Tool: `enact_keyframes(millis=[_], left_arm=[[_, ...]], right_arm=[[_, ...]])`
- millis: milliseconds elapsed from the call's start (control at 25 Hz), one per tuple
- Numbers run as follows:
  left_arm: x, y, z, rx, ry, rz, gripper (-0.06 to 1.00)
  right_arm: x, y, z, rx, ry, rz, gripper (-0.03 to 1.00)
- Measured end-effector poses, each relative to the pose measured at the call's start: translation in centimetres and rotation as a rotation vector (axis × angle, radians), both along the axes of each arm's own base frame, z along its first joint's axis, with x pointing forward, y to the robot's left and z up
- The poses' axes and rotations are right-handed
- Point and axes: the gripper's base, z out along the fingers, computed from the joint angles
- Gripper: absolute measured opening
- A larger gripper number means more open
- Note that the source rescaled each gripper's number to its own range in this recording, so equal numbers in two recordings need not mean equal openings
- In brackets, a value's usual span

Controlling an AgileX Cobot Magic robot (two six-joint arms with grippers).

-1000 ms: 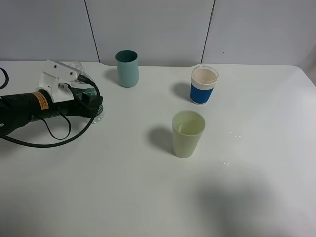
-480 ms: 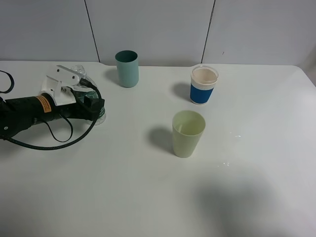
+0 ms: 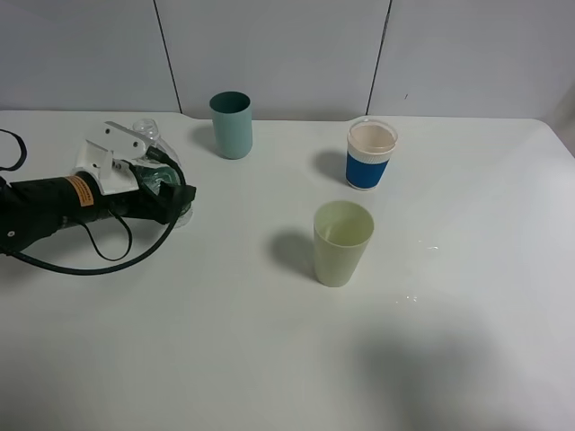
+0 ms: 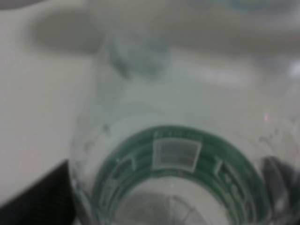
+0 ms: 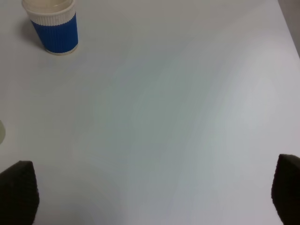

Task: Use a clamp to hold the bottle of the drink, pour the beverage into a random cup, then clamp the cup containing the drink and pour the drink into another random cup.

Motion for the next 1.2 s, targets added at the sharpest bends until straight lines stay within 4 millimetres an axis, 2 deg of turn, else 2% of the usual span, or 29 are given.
enact_keyframes(millis=[40, 80, 120, 200, 400, 560, 840, 920, 1000, 1080, 1120, 1200], left_arm=[[0.0, 0.0, -0.1, 0.007, 0.011, 0.002, 0.52], [0.0, 0.0, -0.1, 0.007, 0.011, 0.002, 0.52], [0.0, 0.1, -0.2, 0.008, 0.014, 0.003, 0.75], [-0.1, 0.1, -0.3, 0.018, 0.03, 0.008, 0.95], [-0.3, 0.3, 0.7, 0.032, 0.018, 0.014, 0.98], [-2.2, 0.7, 2.3, 0.046, 0.009, 0.025, 0.99], [-6.9, 2.3, 6.7, 0.016, -0.073, 0.145, 1.0], [-7.4, 2.7, 7.2, 0.019, -0.066, 0.175, 1.0], [-8.2, 3.2, 8.9, 0.015, -0.087, 0.226, 1.0], [-8.7, 3.6, 9.7, 0.027, -0.074, 0.253, 1.0], [-9.0, 3.8, 10.4, 0.035, -0.066, 0.275, 1.0], [-10.2, 4.6, 13.1, 0.067, -0.037, 0.335, 1.0]], right_arm=[[0.0, 0.0, 0.0, 0.0, 0.0, 0.0, 1.0], [0.0, 0.0, 0.0, 0.0, 0.0, 0.0, 1.0], [0.0, 0.0, 0.0, 0.0, 0.0, 0.0, 1.0], [0.0, 0.0, 0.0, 0.0, 0.0, 0.0, 1.0], [0.0, 0.0, 0.0, 0.0, 0.0, 0.0, 1.0], [0.0, 0.0, 0.0, 0.0, 0.0, 0.0, 1.0], [0.0, 0.0, 0.0, 0.0, 0.0, 0.0, 1.0], [0.0, 0.0, 0.0, 0.0, 0.0, 0.0, 1.0], [0.0, 0.0, 0.0, 0.0, 0.0, 0.0, 1.0], [0.0, 0.0, 0.0, 0.0, 0.0, 0.0, 1.0], [0.0, 0.0, 0.0, 0.0, 0.0, 0.0, 1.0], [0.0, 0.0, 0.0, 0.0, 0.0, 0.0, 1.0]])
